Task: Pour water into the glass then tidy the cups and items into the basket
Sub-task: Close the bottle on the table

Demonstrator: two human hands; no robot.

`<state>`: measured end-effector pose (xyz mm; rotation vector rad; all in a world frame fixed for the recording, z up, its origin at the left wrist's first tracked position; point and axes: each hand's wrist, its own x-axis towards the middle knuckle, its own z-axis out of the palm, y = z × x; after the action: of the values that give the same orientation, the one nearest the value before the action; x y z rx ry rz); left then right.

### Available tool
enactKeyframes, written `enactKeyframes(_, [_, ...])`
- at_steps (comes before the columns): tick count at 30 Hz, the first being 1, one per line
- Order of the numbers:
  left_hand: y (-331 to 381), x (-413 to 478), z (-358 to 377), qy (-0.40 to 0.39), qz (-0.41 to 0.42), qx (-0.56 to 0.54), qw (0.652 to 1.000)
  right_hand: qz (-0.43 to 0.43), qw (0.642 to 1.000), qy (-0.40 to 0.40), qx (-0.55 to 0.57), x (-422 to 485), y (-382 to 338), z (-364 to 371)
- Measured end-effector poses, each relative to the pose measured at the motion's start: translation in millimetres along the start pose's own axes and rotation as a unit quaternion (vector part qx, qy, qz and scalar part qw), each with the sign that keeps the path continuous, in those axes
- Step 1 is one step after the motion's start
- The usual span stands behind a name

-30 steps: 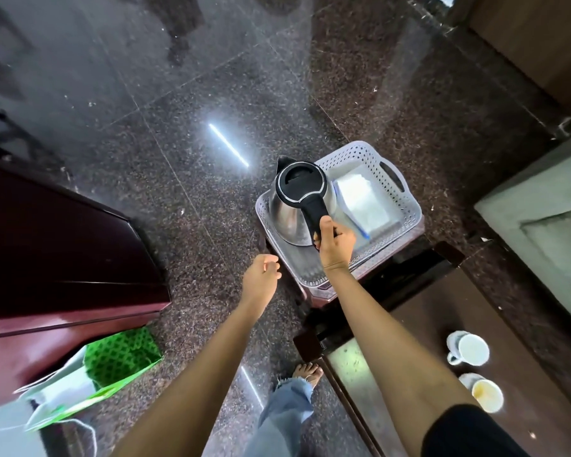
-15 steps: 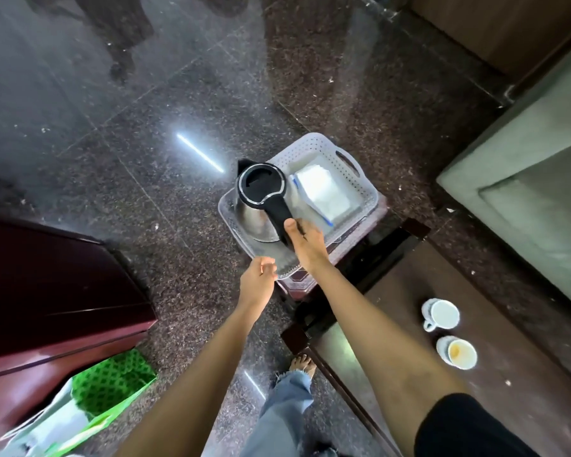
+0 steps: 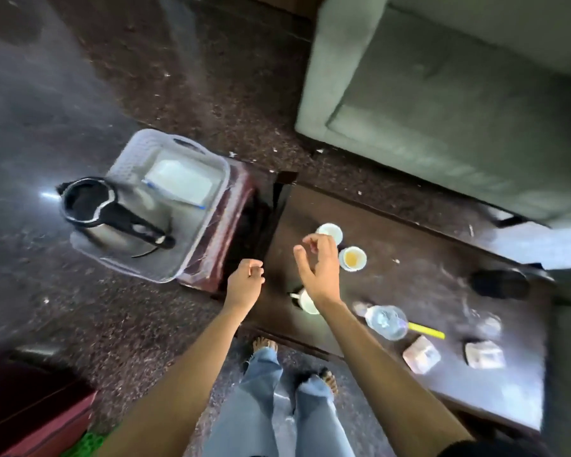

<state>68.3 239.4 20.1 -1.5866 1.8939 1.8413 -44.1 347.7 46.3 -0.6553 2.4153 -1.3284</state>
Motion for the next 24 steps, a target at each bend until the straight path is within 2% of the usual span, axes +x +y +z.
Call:
enactKeyframes(5, [3,-20,67,-0.064,0.009,0.065,0.996,0.090,0.985,0.087,-0.115,-49,78,-79])
enactKeyframes(8, [-5,-31,102,-0.093,0.018,0.124,0.988,0.162,0.969,0.100,-0.158,-74,117,-116])
enactKeyframes(14, [6,-65,157,-0.154,0.029,0.163,0.974,0.251,0.941,0.045,-0.222,-98,167,-158])
enactKeyframes(18, [6,-72,190,-0.168,0.028,0.186,0.968,0.284,0.917,-0.052,-0.275,-99,192,-164])
enactKeyframes(24, [7,-68,226,-0.164,0.034,0.210,0.963,0.250,0.885,-0.183,-0.347,-90,232,-154])
